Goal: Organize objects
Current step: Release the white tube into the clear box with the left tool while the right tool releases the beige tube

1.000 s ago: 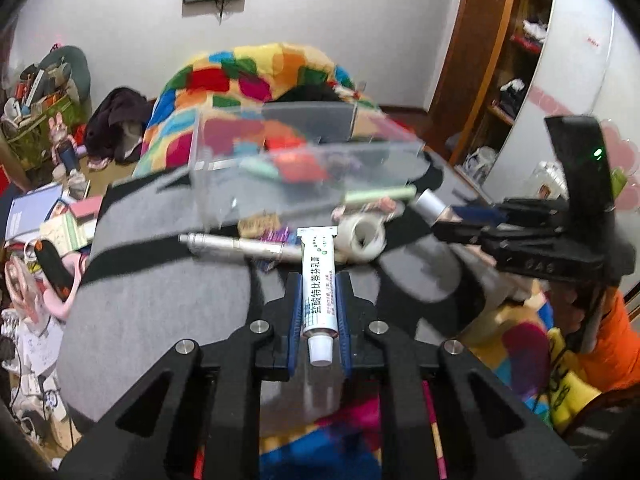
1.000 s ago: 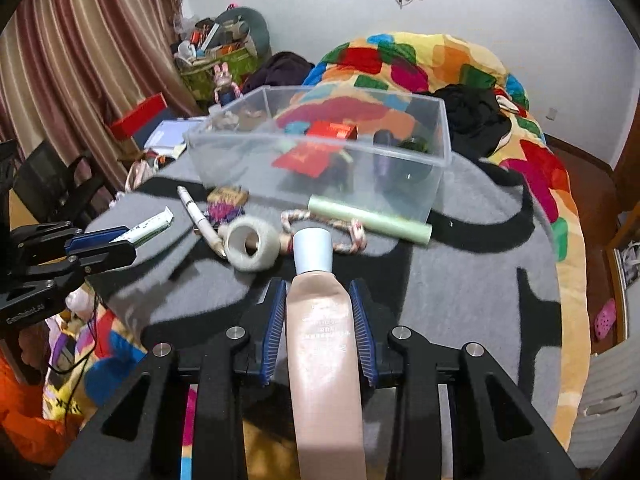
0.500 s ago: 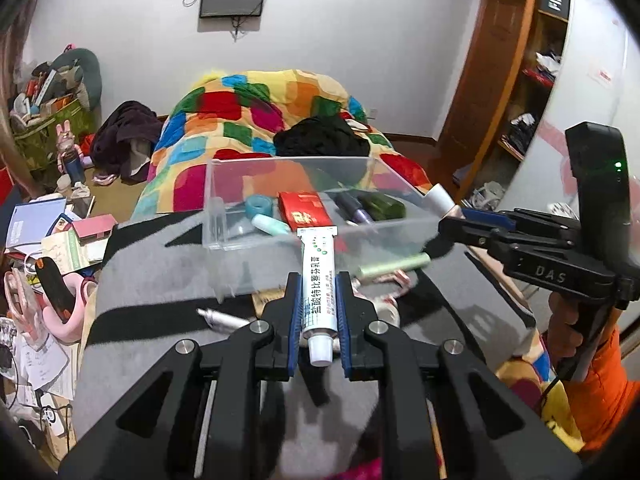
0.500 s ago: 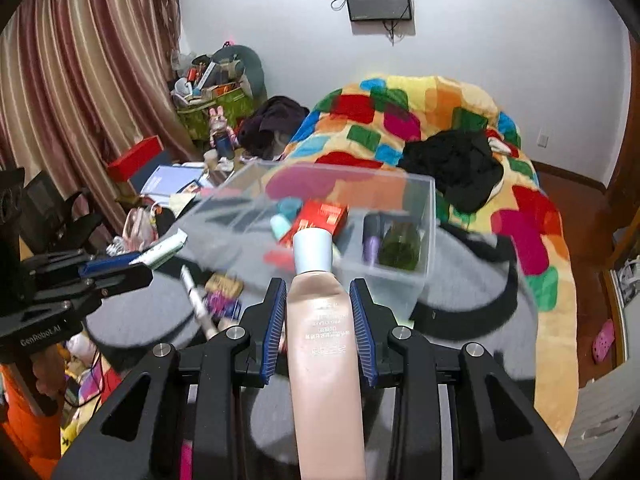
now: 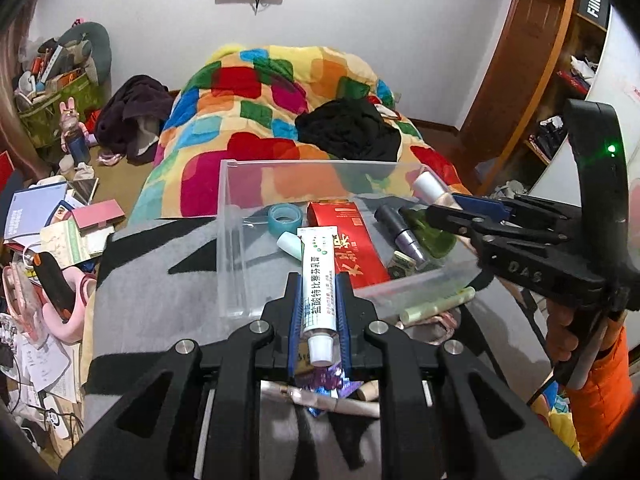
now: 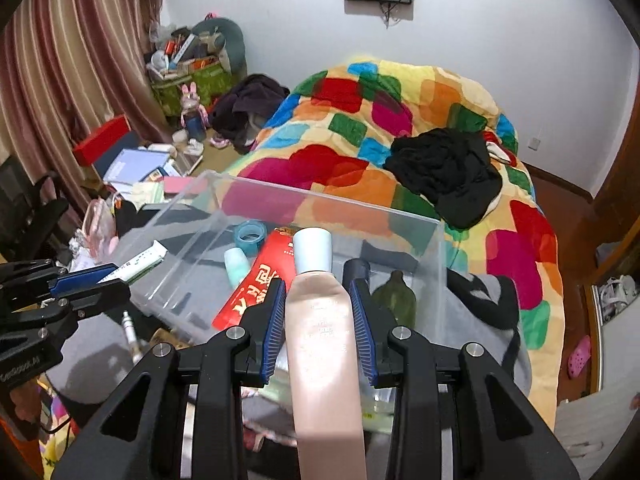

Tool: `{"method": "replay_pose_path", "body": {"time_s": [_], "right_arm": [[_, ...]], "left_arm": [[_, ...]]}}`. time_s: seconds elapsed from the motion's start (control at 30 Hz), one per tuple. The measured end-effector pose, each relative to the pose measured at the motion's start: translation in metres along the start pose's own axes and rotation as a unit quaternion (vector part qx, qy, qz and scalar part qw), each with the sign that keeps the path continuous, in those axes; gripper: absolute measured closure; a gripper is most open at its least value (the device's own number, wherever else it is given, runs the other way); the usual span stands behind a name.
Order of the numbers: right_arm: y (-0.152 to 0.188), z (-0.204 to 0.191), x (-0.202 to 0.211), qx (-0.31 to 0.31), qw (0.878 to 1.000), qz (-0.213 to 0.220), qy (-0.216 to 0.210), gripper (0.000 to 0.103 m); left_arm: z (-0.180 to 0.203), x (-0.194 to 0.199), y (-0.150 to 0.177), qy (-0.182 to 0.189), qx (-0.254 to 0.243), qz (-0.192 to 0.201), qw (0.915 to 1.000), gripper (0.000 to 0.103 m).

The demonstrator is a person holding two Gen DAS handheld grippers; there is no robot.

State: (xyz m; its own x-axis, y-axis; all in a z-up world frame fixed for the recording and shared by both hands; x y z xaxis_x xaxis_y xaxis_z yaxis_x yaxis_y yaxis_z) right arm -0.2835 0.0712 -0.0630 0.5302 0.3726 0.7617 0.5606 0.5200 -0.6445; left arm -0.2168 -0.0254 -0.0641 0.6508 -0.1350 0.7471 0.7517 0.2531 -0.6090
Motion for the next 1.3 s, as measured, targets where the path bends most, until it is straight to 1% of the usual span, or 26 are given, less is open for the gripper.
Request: {"method": "replay_pose_path", "body": {"time_s": [0.1, 0.27, 0.5, 0.57, 0.63, 0.7, 0.73, 0.8, 0.87, 1.03, 1.17, 1.23, 1.3], "right_arm": [[0.000, -0.006, -0.012, 0.010, 1.000, -0.013, -0.003, 0.073], [0.001, -0.014, -0.022, 0.017, 0.999, -0.026, -0.019, 0.073], [0.008, -0.019, -0.024, 0.016, 0.999, -0.034, -0.032, 0.073], [0.009, -0.019, -0.022, 0.014, 0.999, -0.033, -0.031, 0.073], [0.008, -0.019, -0.016, 0.016, 0.999, -0.028, -0.027, 0.073], [0.005, -0.021, -0.008, 0.023, 0.999, -0.019, -0.022, 0.072], [0.003, -0.022, -0.004, 0.027, 0.999, -0.013, -0.020, 0.071], [0.001, -0.025, 0.011, 0.037, 0.999, 0.006, -0.016, 0.063], [0.002, -0.028, 0.021, 0.040, 0.999, 0.018, -0.016, 0.059], [0.014, -0.031, 0.044, 0.038, 0.998, 0.037, -0.024, 0.055], [0.032, -0.029, 0.057, 0.026, 0.998, 0.046, -0.027, 0.049], [0.042, -0.027, 0.061, 0.022, 0.998, 0.048, -0.022, 0.048], [0.050, -0.027, 0.064, 0.017, 0.998, 0.049, -0.023, 0.046]], "left_arm": [[0.001, -0.009, -0.002, -0.001, 0.004, -0.009, 0.9999, 0.088], [0.001, -0.019, -0.002, -0.003, 0.008, -0.022, 0.9997, 0.088], [0.006, -0.010, -0.005, 0.003, 0.003, -0.012, 0.9999, 0.087], [0.008, -0.006, -0.005, 0.002, -0.002, -0.007, 1.0000, 0.084], [0.011, 0.000, -0.005, 0.003, -0.006, 0.001, 1.0000, 0.073], [0.012, 0.006, -0.006, 0.003, -0.008, 0.010, 0.9999, 0.067], [0.013, 0.010, -0.005, 0.002, -0.011, 0.015, 0.9998, 0.065], [0.015, 0.016, -0.004, 0.002, -0.014, 0.022, 0.9997, 0.064], [0.017, 0.024, -0.003, 0.000, -0.019, 0.031, 0.9993, 0.060], [0.021, 0.043, 0.005, -0.005, -0.035, 0.054, 0.9979, 0.044], [0.023, 0.050, 0.020, -0.008, -0.044, 0.056, 0.9974, 0.040], [0.019, 0.051, 0.030, -0.013, -0.041, 0.053, 0.9976, 0.035], [0.013, 0.049, 0.038, -0.021, -0.038, 0.049, 0.9979, 0.035]]}}
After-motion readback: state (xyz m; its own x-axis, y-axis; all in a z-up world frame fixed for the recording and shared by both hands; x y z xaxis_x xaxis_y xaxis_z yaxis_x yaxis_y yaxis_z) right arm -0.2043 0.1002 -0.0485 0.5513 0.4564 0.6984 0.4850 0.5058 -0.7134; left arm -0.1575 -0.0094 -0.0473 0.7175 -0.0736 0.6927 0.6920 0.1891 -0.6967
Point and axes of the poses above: each gripper's, at about its wrist camera, not at the fingertips, and x roughly against the way its jaws point, z to its right, y to its underside, the point moved 10 cm from there along -x, roughly the way its jaws point, and after that the axes turned 9 degrees about x, right-handed, at the moved point
